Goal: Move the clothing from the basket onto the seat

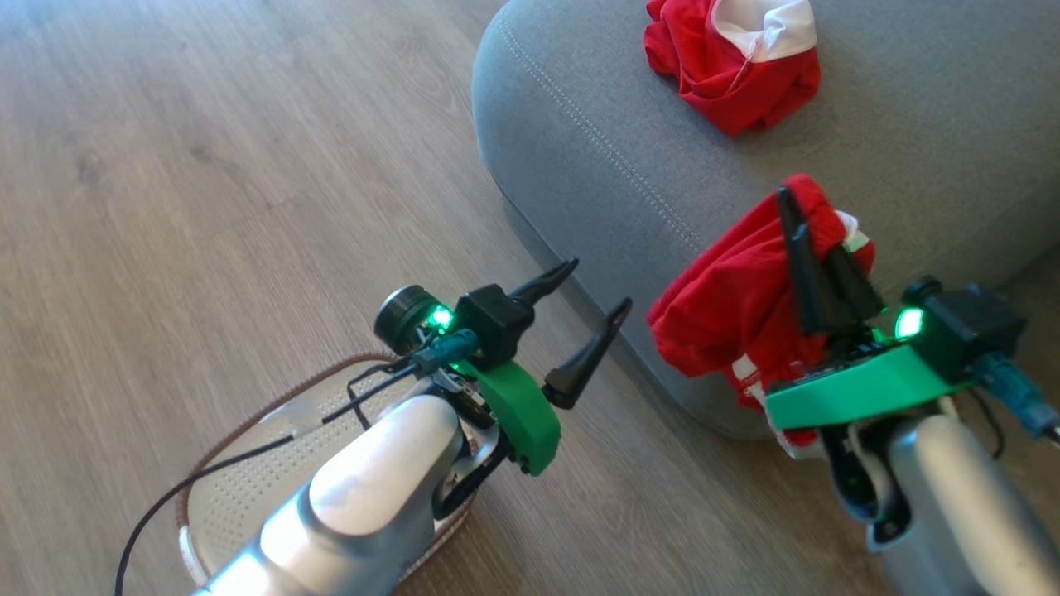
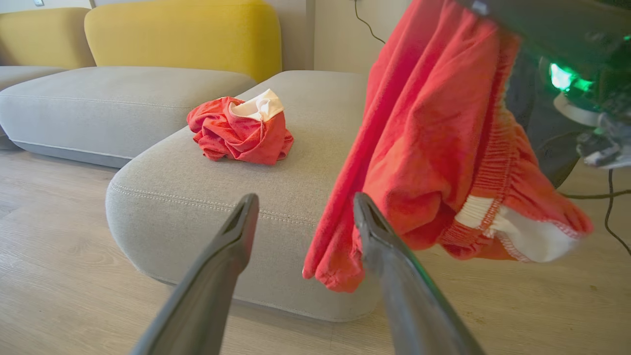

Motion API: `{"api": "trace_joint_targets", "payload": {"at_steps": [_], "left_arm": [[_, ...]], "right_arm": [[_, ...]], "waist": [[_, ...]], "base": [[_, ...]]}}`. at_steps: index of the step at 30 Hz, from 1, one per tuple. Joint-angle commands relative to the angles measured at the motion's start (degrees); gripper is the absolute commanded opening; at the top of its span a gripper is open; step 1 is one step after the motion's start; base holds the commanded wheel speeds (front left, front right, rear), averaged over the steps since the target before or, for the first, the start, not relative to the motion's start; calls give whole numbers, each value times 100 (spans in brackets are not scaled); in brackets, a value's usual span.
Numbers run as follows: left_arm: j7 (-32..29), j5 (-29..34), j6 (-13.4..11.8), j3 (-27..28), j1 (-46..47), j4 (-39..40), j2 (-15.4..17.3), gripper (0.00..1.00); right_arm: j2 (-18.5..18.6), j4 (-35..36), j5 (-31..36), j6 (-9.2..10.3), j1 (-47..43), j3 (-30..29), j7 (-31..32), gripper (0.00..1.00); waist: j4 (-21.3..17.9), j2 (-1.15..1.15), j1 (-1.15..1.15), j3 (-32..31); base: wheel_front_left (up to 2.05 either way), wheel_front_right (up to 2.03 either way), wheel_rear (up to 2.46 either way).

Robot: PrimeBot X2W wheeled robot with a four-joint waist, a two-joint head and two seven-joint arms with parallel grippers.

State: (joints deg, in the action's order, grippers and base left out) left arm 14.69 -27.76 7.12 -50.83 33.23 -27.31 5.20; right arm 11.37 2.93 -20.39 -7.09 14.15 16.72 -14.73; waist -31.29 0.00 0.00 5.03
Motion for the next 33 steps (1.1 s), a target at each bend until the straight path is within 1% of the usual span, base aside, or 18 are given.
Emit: {"api": "trace_joint_targets", "payload": {"at_steps": [1, 4, 8, 10, 13, 19, 22, 28, 29, 33], "left_arm": [[30, 0, 33, 145, 190, 232, 19, 100], [30, 6, 34, 65, 148, 337, 93, 100], [30, 36, 35, -16, 82, 413, 262, 100], [30, 62, 35, -169, 85, 426, 311, 100], [28, 60, 35, -369, 179, 440, 395, 100], [-7, 29, 36, -648, 461, 591, 586, 100], [-46, 7, 36, -744, 630, 702, 704, 100], [-80, 48, 36, -899, 943, 961, 912, 100], [-80, 48, 36, -899, 943, 961, 912, 100], [-56, 85, 36, -971, 1096, 1179, 958, 100]], "right_arm": [[127, 186, 76, -40, 229, -54, -27, 0], [337, 99, 184, -40, 651, -245, -27, 0], [685, -163, 322, -40, 1464, -435, -27, 0], [849, -361, 362, -40, 1856, -693, -27, 0], [1105, -673, 592, -40, 2399, -936, -27, 0], [1594, -1288, 886, -40, 3439, -1263, -27, 0], [1882, -1693, 1152, -40, 3930, -1385, -27, 0], [2267, -2644, 1626, -40, 4928, -1734, 115, 0], [2267, -2644, 1626, -40, 4928, -1734, 115, 0], [2514, -3193, 1874, -40, 5616, -2298, 284, 0]], "waist": [[-12, 0, 0, 72], [-14, 0, 0, 250], [-15, 0, 0, 543], [99, 0, 0, 715], [249, 0, 0, 991], [554, 0, 0, 1604], [691, 0, 0, 1926], [961, 0, 0, 2518], [961, 0, 0, 2518], [1191, 0, 0, 2779]], "base": [[0, 0, 0], [0, 0, 0], [0, 0, 0], [0, 0, 0], [0, 0, 0], [0, 0, 0], [0, 0, 0], [0, 0, 0], [0, 0, 0], [0, 0, 0]]}}
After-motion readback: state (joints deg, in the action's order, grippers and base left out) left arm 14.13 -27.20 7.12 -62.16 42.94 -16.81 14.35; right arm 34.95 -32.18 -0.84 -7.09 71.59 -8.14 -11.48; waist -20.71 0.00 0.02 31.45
